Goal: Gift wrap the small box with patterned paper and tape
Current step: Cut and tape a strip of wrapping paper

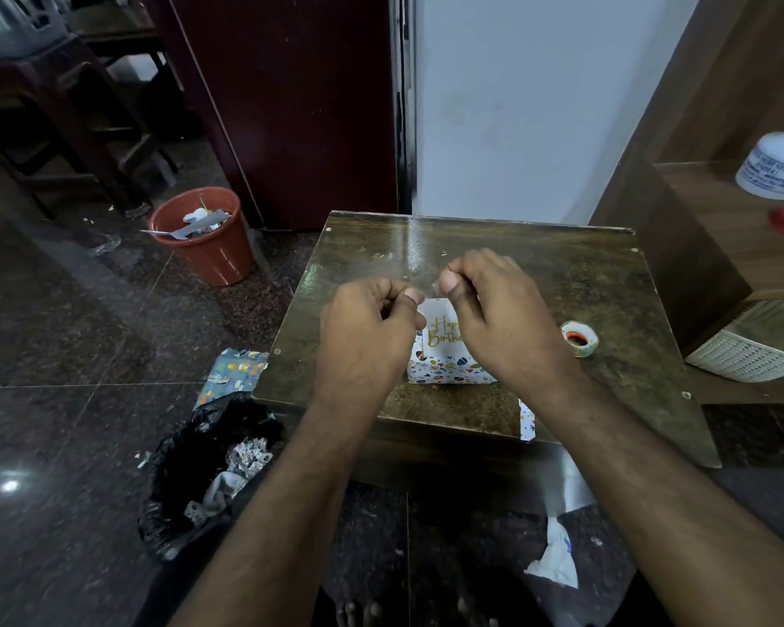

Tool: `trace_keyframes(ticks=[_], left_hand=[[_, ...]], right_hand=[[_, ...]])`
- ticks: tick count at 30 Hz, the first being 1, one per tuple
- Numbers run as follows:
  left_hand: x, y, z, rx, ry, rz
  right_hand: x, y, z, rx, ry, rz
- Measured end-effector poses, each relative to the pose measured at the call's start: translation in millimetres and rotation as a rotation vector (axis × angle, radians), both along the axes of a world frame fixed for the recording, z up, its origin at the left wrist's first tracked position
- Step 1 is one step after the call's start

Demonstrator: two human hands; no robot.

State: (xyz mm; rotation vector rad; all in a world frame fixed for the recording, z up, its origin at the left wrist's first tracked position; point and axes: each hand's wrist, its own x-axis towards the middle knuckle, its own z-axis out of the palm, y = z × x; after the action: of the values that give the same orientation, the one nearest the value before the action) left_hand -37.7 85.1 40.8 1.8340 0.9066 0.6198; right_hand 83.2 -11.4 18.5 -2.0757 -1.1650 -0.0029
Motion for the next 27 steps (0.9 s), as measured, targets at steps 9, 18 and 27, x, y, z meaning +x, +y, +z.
trace_keyframes(ticks=[9,18,27], left_hand=[[-1,5,-5,0.124,0.078,0.039],[4,5,-15,0.2,0.204,-0.031],[-1,1,-6,0.383,0.409,-0.06]], right_hand=[[4,18,-1,-0.098,0.008,-0.014],[0,26,-1,-0.256,-0.125,-0.05],[-3,29,0,-0.282,-0.187,-0.068]])
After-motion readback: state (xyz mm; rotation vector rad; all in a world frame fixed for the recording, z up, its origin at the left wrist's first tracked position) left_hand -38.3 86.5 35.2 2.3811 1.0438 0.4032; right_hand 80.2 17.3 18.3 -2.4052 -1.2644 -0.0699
